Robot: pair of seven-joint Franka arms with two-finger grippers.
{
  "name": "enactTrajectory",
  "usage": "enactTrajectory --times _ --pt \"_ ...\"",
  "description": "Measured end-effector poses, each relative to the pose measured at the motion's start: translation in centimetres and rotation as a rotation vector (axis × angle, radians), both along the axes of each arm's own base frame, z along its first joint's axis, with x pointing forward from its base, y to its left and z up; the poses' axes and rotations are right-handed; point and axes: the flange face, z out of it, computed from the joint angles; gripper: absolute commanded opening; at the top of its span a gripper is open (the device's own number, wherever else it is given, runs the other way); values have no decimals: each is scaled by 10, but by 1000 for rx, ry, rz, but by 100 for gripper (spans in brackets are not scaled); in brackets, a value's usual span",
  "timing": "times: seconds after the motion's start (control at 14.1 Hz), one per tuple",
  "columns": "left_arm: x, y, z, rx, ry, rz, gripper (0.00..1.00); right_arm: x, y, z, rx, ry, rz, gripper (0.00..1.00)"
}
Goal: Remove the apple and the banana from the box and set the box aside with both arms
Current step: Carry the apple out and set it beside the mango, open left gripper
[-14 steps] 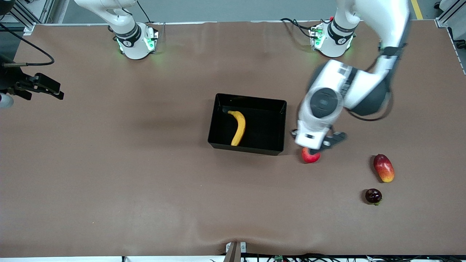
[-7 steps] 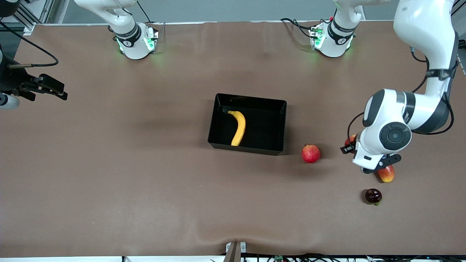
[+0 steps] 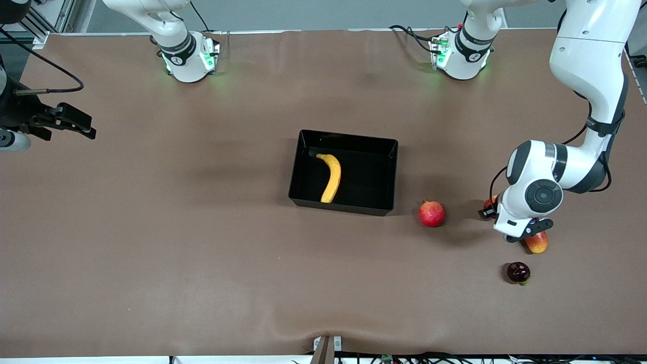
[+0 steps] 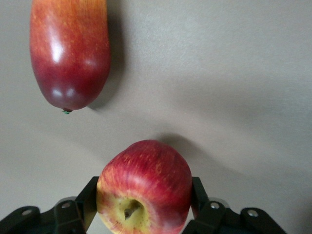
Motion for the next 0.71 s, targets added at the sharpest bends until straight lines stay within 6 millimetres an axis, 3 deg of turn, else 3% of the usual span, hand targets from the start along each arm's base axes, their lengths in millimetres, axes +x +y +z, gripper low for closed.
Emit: enactTrajectory --times 0.21,0.28,0.43,0.71 --pt "-11 4 -13 -7 12 2 0 1 3 -3 0 5 5 100" --pt "-12 4 -15 -8 10 -1 18 2 4 -4 0 7 8 100" --pt "-14 4 -14 -10 5 -2 100 3 7 -5 0 6 12 100" --pt "-12 1 -9 -13 -9 -7 100 4 9 -8 0 9 16 100"
